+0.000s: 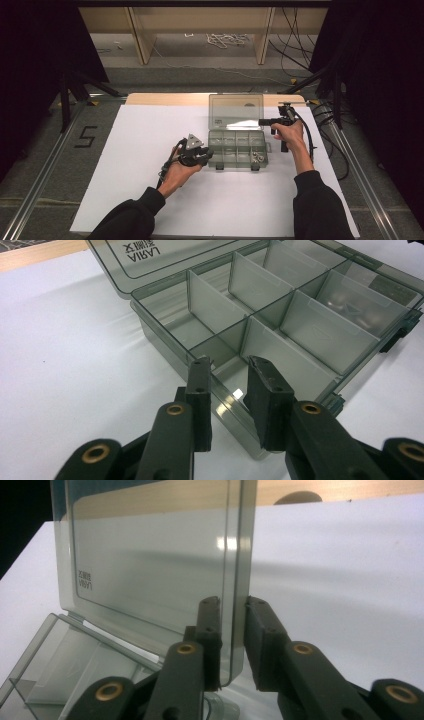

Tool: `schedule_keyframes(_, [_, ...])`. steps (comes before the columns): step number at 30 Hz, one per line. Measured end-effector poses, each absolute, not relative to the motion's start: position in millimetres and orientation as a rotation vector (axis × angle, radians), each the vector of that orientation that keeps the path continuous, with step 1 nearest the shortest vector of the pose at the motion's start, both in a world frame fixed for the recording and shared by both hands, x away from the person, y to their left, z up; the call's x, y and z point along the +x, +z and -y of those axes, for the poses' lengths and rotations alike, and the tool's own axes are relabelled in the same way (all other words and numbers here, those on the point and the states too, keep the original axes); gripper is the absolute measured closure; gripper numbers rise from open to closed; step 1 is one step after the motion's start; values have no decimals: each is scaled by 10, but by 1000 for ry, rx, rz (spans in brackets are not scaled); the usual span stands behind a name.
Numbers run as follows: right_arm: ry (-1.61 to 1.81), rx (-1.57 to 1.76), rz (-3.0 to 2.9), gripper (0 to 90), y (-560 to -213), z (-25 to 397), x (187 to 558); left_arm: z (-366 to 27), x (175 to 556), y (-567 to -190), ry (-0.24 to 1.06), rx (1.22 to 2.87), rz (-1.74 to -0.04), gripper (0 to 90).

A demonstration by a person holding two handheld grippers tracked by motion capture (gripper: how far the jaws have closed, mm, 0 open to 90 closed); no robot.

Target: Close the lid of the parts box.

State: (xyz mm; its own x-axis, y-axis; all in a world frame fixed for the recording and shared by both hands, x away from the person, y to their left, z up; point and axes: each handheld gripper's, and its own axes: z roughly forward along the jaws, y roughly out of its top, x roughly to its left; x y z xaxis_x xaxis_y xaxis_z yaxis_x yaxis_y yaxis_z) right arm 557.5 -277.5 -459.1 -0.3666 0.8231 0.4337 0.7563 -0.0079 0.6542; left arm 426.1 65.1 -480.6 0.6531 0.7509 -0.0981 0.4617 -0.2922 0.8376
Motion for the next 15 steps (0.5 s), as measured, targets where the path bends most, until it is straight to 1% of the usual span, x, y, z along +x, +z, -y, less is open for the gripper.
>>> schedule_keyframes(2, [1355, 1707, -2142, 797, -4586, 2775, 5555, -651, 4260, -4805, 394, 1945, -950, 719])
schedule_keyframes(3, [1352, 1702, -2139, 822, -4577, 2776, 5538, -651, 4260, -4805, 394, 1945, -949, 719])
schedule_keyframes(10, [1382, 1610, -2112, 835, -4610, 2811, 5468, -664, 4263, -4797, 388, 1969, -939, 720])
schedule_keyframes(15, [1394, 1539, -2090, 839, -4618, 2802, 5400, -651, 4265, -4808, 386, 1938, -954, 719])
